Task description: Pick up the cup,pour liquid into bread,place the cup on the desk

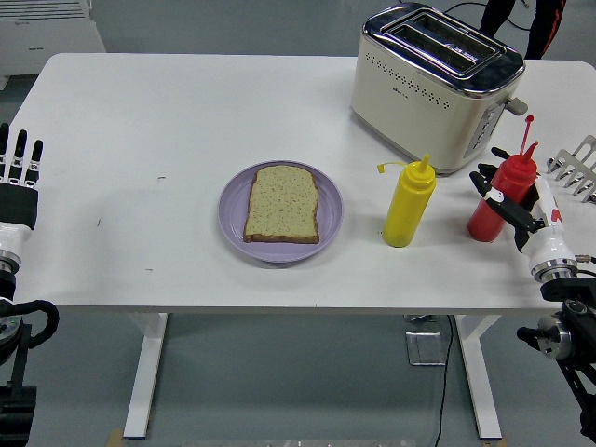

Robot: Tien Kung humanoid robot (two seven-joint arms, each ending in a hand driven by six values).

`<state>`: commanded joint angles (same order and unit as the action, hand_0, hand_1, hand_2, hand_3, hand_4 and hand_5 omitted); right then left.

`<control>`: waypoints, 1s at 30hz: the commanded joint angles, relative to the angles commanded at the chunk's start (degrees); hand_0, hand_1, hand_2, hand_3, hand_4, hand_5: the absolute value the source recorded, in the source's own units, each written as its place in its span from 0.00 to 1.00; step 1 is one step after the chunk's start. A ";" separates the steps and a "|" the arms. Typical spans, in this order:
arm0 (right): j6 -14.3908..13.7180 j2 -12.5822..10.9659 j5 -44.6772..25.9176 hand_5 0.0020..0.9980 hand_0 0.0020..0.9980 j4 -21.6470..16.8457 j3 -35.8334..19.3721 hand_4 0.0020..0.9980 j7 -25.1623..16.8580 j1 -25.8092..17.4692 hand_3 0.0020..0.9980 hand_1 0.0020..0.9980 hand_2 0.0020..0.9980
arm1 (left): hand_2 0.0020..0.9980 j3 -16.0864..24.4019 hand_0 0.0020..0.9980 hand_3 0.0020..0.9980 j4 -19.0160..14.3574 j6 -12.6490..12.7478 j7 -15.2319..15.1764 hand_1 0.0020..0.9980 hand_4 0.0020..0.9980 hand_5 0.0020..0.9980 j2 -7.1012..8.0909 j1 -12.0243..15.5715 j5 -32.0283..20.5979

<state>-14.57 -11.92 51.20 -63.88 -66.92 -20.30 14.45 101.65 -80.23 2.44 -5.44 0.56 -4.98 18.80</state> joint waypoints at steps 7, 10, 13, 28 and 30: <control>-1.39 0.28 -1.65 0.16 0.31 0.95 0.38 0.86 -0.69 0.34 0.24 0.22 0.21 | 0.72 -0.01 0.78 0.70 0.01 0.02 0.01 0.73 0.57 1.00 0.00 0.07 0.02; -1.30 0.29 -1.54 0.23 0.17 1.13 0.35 0.90 -0.28 0.22 0.22 0.13 0.17 | 0.72 -0.02 0.77 0.70 0.01 0.03 0.01 0.73 0.57 1.00 -0.02 0.13 0.03; -1.62 0.31 -1.29 0.23 0.17 1.22 0.34 0.90 -0.02 0.17 0.22 0.13 0.17 | 0.72 -0.11 0.77 0.70 0.03 0.03 0.02 0.73 0.57 1.00 0.00 0.14 0.04; -8.57 0.34 -1.38 0.20 0.00 1.13 0.46 0.91 -0.81 -0.10 0.05 0.00 0.02 | 0.72 -0.43 0.77 0.70 0.21 0.09 -0.02 0.73 0.57 1.00 -0.06 0.48 0.03; -9.21 0.28 -2.17 0.20 0.00 0.63 0.26 0.91 -0.85 -0.16 0.05 0.00 0.02 | 0.72 -0.48 0.77 0.70 0.21 0.09 -0.01 0.73 0.57 1.00 -0.08 0.52 0.04</control>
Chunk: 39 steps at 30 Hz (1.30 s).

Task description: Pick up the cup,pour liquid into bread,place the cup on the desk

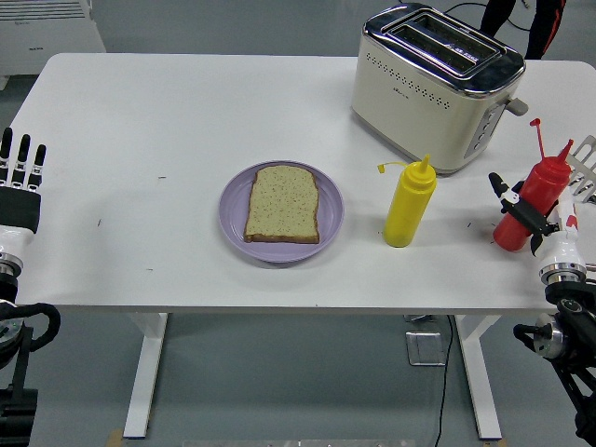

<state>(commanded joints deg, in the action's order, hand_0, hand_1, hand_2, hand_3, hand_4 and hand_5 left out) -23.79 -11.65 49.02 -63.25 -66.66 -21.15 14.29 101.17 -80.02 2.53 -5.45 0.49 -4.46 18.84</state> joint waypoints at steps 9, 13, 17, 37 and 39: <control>4.09 -0.73 -5.65 0.21 0.00 -4.04 -3.27 0.91 1.36 0.07 0.05 0.00 0.01 | 0.72 -0.07 0.77 0.70 0.00 0.03 0.01 0.73 0.57 1.00 0.03 0.02 -0.02; 6.30 -1.03 -7.46 0.22 0.00 -5.79 -4.63 0.87 2.13 0.06 0.06 0.00 0.01 | 0.72 0.09 0.77 0.70 -0.02 0.03 0.00 0.73 0.57 1.00 0.06 -0.09 0.00; 6.43 -1.22 -7.68 0.22 0.00 -7.61 -5.54 0.84 2.92 0.24 0.06 0.00 0.01 | 0.72 0.22 0.77 0.70 -0.02 0.05 -0.02 0.73 0.57 1.00 0.05 -0.09 0.00; 8.28 -6.10 4.45 0.26 0.00 -21.37 -9.39 0.82 11.03 3.72 0.07 0.00 0.02 | 0.72 0.39 0.77 0.70 -0.08 0.01 -0.03 0.73 0.57 1.00 0.05 -0.36 0.04; 8.35 -6.45 4.86 0.26 0.00 -22.29 -9.22 0.82 11.64 4.28 0.07 0.00 0.02 | 0.72 0.44 0.77 0.70 -0.08 0.01 -0.04 0.73 0.57 1.00 0.04 -0.36 0.04</control>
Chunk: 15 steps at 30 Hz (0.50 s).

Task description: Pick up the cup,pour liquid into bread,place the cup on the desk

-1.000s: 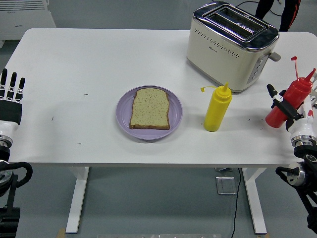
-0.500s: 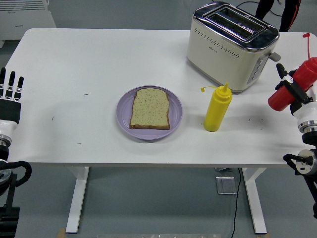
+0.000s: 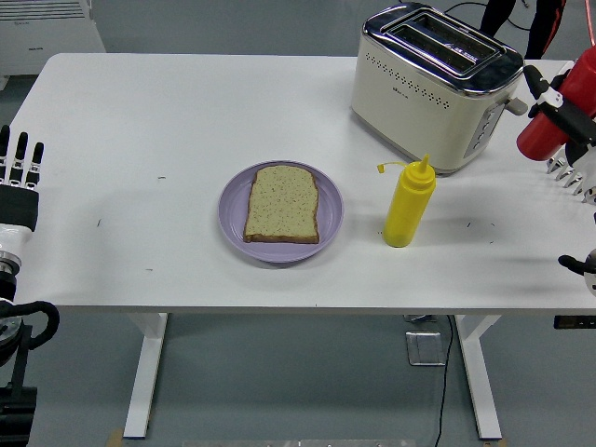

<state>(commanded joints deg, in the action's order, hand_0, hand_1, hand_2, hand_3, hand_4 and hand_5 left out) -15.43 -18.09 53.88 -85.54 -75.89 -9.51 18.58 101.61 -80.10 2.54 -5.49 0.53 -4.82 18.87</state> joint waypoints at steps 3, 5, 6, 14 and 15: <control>-0.10 -0.65 1.34 0.25 0.00 -1.68 0.85 0.80 1.53 1.58 0.07 0.00 0.02 | 0.72 0.16 0.77 0.70 -0.02 0.01 -0.02 0.73 0.57 1.00 -0.02 0.03 -0.01; -0.26 -1.13 2.98 0.25 0.00 -2.47 1.75 0.80 2.30 2.89 0.07 0.00 0.02 | 0.72 0.24 0.77 0.70 -0.04 0.00 -0.02 0.73 0.57 1.00 -0.03 0.03 -0.01; -0.38 -1.34 3.71 0.25 0.00 -2.74 2.16 0.80 2.58 3.40 0.07 0.00 0.02 | 0.72 0.27 0.77 0.70 -0.04 0.00 -0.02 0.73 0.57 1.00 -0.04 0.03 -0.01; -2.09 -2.61 14.12 0.25 0.00 -3.21 7.69 0.79 5.80 11.78 0.07 0.00 0.02 | 0.72 0.50 0.77 0.70 -0.01 0.03 -0.03 0.73 0.57 1.00 -0.02 -0.08 -0.01; -2.31 -2.52 15.75 0.25 0.00 -3.01 8.61 0.79 6.48 13.07 0.07 0.00 0.02 | 0.72 0.50 0.77 0.70 -0.01 0.02 -0.02 0.73 0.57 1.00 -0.02 -0.09 0.00</control>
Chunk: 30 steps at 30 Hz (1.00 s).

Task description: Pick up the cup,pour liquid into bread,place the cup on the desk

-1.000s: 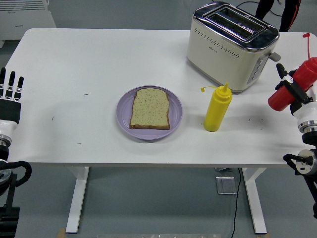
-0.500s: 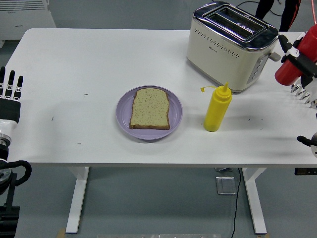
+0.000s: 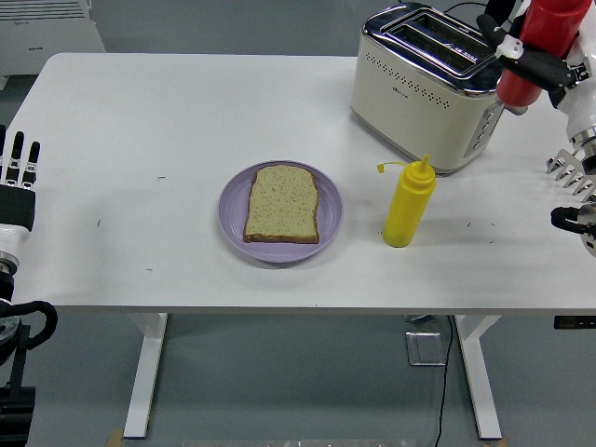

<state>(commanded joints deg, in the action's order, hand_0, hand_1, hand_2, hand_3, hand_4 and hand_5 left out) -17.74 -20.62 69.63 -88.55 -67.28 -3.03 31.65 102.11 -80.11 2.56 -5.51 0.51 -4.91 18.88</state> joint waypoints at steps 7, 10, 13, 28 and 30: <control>-1.81 1.42 10.42 0.26 0.00 1.77 6.54 0.78 3.73 7.30 0.07 0.00 0.02 | 0.72 0.10 0.77 0.70 0.01 -0.01 -0.03 0.72 0.57 1.00 -0.05 0.04 -0.02; -2.81 2.46 15.54 0.27 0.00 3.29 10.15 0.77 5.74 10.36 0.07 0.00 0.02 | 0.72 0.10 0.77 0.70 0.04 -0.01 -0.04 0.72 0.57 1.00 -0.09 0.10 -0.04; -3.69 3.26 21.48 0.27 0.00 4.75 13.71 0.77 7.36 12.69 0.07 0.00 0.02 | 0.72 0.15 0.77 0.70 0.08 0.00 -0.03 0.72 0.57 1.00 -0.12 0.19 -0.05; -7.34 5.75 56.62 0.29 0.00 14.54 29.67 0.76 15.26 23.32 0.08 0.00 0.03 | 0.72 0.15 0.78 0.70 0.35 -0.05 -0.10 0.72 0.57 1.00 -0.19 0.58 -0.18; -7.58 5.93 60.37 0.29 0.00 16.78 31.82 0.76 15.37 24.49 0.08 0.00 0.03 | 0.72 0.13 0.78 0.70 0.37 -0.05 -0.11 0.72 0.57 1.00 -0.17 0.61 -0.16</control>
<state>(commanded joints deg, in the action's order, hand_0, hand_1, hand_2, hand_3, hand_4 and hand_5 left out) -25.32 -14.69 130.00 -71.77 -35.46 12.34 56.14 102.24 -79.74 2.52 -5.62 0.34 -4.30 18.71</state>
